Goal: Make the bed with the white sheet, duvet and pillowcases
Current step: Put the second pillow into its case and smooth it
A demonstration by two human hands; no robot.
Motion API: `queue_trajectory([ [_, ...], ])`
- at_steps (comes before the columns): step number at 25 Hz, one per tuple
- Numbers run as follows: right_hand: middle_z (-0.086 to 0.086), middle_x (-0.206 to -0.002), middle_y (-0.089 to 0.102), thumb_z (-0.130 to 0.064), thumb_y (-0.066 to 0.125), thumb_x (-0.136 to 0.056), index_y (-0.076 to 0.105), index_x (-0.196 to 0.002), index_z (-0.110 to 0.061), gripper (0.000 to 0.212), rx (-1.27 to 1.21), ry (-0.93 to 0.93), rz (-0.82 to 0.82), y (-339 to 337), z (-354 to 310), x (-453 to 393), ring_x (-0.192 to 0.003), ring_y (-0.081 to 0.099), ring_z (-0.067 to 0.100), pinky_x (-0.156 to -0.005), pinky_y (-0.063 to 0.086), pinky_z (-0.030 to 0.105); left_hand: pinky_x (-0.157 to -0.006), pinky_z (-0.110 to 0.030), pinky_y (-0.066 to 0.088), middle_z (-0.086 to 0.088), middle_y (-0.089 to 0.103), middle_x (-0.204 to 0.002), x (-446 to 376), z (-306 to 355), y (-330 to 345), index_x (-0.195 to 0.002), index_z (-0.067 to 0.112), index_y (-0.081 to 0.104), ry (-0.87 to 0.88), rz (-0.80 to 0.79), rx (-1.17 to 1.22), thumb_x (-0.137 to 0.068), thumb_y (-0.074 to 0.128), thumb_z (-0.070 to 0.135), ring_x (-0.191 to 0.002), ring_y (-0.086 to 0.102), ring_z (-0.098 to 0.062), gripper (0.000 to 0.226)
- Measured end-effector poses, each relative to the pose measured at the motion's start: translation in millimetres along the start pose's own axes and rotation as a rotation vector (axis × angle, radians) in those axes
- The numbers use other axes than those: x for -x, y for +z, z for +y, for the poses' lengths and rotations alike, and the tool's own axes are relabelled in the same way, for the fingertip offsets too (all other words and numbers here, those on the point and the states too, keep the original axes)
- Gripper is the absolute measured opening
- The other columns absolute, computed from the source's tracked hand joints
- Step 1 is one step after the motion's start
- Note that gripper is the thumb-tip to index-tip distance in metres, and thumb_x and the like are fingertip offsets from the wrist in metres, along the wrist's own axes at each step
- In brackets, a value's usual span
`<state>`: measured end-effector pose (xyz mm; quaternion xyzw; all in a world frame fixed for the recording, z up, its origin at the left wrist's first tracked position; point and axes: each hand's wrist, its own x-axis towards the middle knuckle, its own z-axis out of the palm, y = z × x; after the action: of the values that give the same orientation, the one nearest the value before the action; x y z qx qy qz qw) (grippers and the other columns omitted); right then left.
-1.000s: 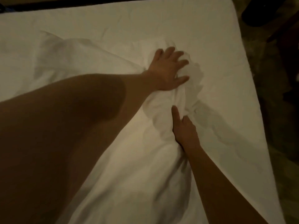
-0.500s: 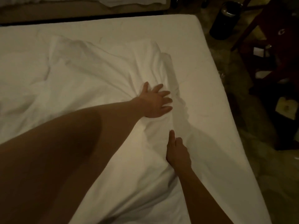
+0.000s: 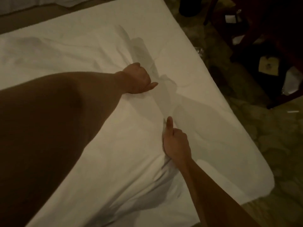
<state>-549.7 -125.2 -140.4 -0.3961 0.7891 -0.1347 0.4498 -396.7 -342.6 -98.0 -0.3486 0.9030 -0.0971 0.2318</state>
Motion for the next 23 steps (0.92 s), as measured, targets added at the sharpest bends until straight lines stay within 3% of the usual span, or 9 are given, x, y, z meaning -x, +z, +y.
queue_trajectory([
  [3,0.013,-0.118,0.066,-0.074,0.008,-0.095,0.065,-0.118,-0.010,0.089,0.055,0.033,0.069,-2,6,0,-0.107,0.062,0.032,-0.095,0.043,0.042,-0.093,-0.041,0.035,-0.002,0.064,-0.101,-20,12,5,-0.091,0.021,0.061,0.080,-0.063,0.149,-0.104,0.021,0.056,-0.097,0.052,-0.025,0.055],
  [6,0.013,-0.122,0.063,-0.072,0.014,-0.096,0.057,-0.125,-0.012,0.080,0.020,0.038,0.109,2,9,12,-0.110,0.059,0.032,-0.093,0.042,0.041,-0.089,-0.037,0.041,0.008,0.059,-0.081,-30,31,9,-0.077,0.026,0.061,0.055,-0.295,0.421,-0.101,0.023,0.065,-0.090,0.056,-0.021,0.059],
  [9,0.012,-0.116,0.065,-0.068,0.013,-0.098,0.059,-0.119,-0.012,0.075,-0.068,0.059,0.104,13,19,20,-0.105,0.060,0.030,-0.091,0.042,0.039,-0.088,-0.040,0.045,0.002,0.057,-0.073,-35,51,9,-0.070,0.019,0.063,0.036,-0.254,0.341,-0.100,0.014,0.066,-0.090,0.061,-0.027,0.074],
  [11,0.010,-0.119,0.063,-0.061,0.013,-0.102,0.055,-0.129,-0.015,0.068,-0.071,0.056,0.078,15,27,16,-0.108,0.058,0.028,-0.091,0.039,0.038,-0.082,-0.039,0.045,-0.001,0.059,-0.072,-36,56,2,-0.067,0.020,0.062,0.018,-0.208,0.327,-0.098,0.013,0.069,-0.086,0.061,-0.026,0.076],
  [14,0.011,-0.107,0.057,-0.054,0.006,-0.102,0.047,-0.135,-0.014,0.066,-0.039,-0.038,0.082,15,34,16,-0.095,0.055,0.029,-0.085,0.044,0.041,-0.076,-0.036,0.043,0.003,0.064,-0.076,-34,74,-5,-0.070,0.023,0.061,0.141,-0.288,0.373,-0.096,0.023,0.073,-0.076,0.059,-0.016,0.068],
  [17,0.006,-0.095,0.052,-0.053,0.008,-0.101,0.048,-0.126,-0.003,0.069,-0.031,-0.102,0.107,12,34,24,-0.084,0.051,0.026,-0.076,0.046,0.041,-0.092,-0.038,0.042,0.008,0.062,-0.099,-22,105,-4,-0.099,0.023,0.069,0.142,-0.468,0.437,-0.096,0.024,0.074,-0.089,0.056,-0.014,0.068],
  [18,0.005,-0.095,0.053,-0.053,0.009,-0.102,0.047,-0.129,-0.002,0.069,-0.016,-0.095,0.087,11,33,26,-0.085,0.052,0.026,-0.078,0.047,0.042,-0.096,-0.040,0.043,0.000,0.065,-0.109,-17,110,-1,-0.110,0.019,0.070,0.121,-0.460,0.411,-0.096,0.020,0.074,-0.095,0.056,-0.020,0.075],
  [20,0.002,-0.101,0.057,-0.057,0.011,-0.102,0.049,-0.137,-0.009,0.070,0.017,-0.060,0.039,6,29,28,-0.093,0.056,0.026,-0.085,0.045,0.040,-0.092,-0.040,0.043,-0.012,0.065,-0.112,-9,110,-4,-0.108,0.011,0.069,0.091,-0.319,0.326,-0.100,0.013,0.067,-0.093,0.056,-0.027,0.081],
  [23,0.006,-0.101,0.063,-0.070,0.007,-0.096,0.061,-0.111,-0.012,0.080,-0.019,-0.004,0.042,2,23,31,-0.094,0.060,0.026,-0.081,0.040,0.038,-0.083,-0.037,0.040,-0.016,0.064,-0.102,-7,107,-10,-0.101,0.007,0.069,0.079,-0.126,0.208,-0.103,0.008,0.058,-0.087,0.056,-0.029,0.080],
])
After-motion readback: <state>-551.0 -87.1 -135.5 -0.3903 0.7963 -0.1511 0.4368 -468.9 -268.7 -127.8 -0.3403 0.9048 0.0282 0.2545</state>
